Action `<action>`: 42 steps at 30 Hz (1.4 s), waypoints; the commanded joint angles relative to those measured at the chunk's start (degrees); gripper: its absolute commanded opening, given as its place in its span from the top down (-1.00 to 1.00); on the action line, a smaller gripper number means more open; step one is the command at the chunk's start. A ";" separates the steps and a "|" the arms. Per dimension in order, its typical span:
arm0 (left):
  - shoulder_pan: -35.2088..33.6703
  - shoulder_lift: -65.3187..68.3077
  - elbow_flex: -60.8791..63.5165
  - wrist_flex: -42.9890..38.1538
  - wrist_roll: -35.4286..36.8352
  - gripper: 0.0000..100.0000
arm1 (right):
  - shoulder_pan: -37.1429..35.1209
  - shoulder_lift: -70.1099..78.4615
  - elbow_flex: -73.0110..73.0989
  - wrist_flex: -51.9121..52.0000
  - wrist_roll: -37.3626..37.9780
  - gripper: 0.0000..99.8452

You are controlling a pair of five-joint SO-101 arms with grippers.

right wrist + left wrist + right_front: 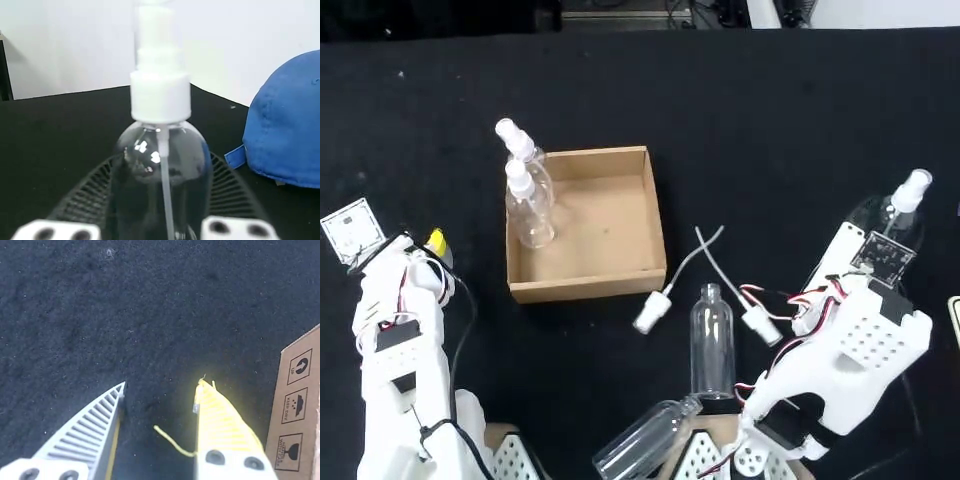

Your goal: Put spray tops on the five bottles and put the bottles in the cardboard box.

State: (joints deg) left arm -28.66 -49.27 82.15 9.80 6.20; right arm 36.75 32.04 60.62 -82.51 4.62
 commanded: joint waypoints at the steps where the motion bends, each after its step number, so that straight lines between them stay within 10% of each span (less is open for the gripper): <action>1: 0.22 -0.97 -0.48 -1.23 0.44 0.61 | 1.41 -0.31 -0.31 -1.23 0.44 0.60; 28: 0.22 -0.97 -0.66 -1.23 0.35 0.61 | -0.18 -15.16 10.24 -0.97 0.88 0.41; 42: 0.22 -0.97 -0.48 -1.23 0.26 0.61 | 2.20 -23.08 6.20 16.79 0.62 0.42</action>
State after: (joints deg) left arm -28.66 -49.27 82.15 9.80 6.20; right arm 37.54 12.79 69.49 -66.68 5.14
